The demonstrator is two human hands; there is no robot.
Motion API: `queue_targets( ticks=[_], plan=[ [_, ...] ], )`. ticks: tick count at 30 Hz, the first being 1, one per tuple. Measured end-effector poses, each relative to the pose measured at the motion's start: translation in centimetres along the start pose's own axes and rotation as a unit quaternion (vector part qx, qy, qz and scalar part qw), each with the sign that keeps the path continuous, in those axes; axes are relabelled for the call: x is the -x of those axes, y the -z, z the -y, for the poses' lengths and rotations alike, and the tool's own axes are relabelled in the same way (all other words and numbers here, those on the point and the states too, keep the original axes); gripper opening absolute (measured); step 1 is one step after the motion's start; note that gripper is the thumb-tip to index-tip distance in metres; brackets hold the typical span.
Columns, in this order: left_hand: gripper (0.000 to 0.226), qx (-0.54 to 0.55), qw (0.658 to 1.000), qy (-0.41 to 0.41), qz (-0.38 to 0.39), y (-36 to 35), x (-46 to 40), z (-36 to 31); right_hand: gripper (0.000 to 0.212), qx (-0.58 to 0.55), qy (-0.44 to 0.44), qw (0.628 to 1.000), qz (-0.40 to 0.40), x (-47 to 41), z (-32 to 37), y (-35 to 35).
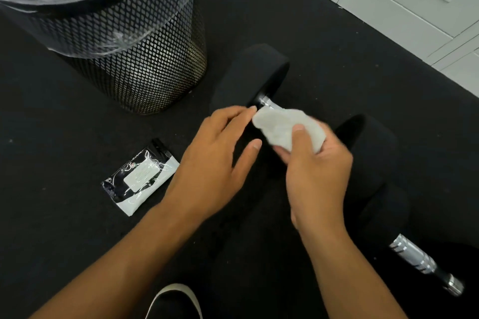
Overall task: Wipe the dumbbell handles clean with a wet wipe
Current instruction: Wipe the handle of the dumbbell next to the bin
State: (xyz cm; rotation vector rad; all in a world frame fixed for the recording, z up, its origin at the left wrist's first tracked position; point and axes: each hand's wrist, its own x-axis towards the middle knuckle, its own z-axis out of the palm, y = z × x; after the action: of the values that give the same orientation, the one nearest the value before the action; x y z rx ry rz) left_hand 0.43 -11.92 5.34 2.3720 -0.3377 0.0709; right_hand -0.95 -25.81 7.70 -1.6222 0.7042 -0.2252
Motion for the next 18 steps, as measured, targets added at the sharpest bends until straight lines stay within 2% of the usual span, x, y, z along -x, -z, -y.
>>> queue_targets(
  ticks=[2,4,8,11,13,15,18],
  plan=[
    [0.053,-0.072,0.996,-0.055,-0.005,-0.4,-1.1,0.5,0.030,0.145,0.138,0.978,-0.049,-1.9,0.1,-0.2],
    [0.063,-0.133,0.989,-0.059,0.026,-0.8,-2.4,0.4,0.037,0.255,0.219,0.939,-0.069,-3.9,0.0,-0.9],
    [0.072,-0.174,0.982,-0.044,0.062,-1.9,-3.8,0.7,0.043,0.377,0.239,0.895,0.016,-6.2,-1.6,-3.5],
    [0.070,-0.176,0.981,-0.066,0.056,-2.1,-4.0,1.7,0.046,0.483,0.241,0.837,0.093,-5.2,-3.7,-4.5],
    [0.069,-0.164,0.982,-0.077,0.055,-1.8,-3.9,2.0,0.059,0.530,0.245,0.803,0.119,-4.1,-4.7,-4.1],
    [0.071,-0.157,0.983,-0.078,0.054,-1.6,-3.8,2.0,0.068,0.553,0.242,0.785,0.139,-3.1,-5.1,-3.5],
    [0.069,-0.156,0.983,-0.080,0.047,-1.9,-3.6,2.2,0.071,0.568,0.222,0.778,0.153,-2.8,-4.6,-3.8]
  ],
)
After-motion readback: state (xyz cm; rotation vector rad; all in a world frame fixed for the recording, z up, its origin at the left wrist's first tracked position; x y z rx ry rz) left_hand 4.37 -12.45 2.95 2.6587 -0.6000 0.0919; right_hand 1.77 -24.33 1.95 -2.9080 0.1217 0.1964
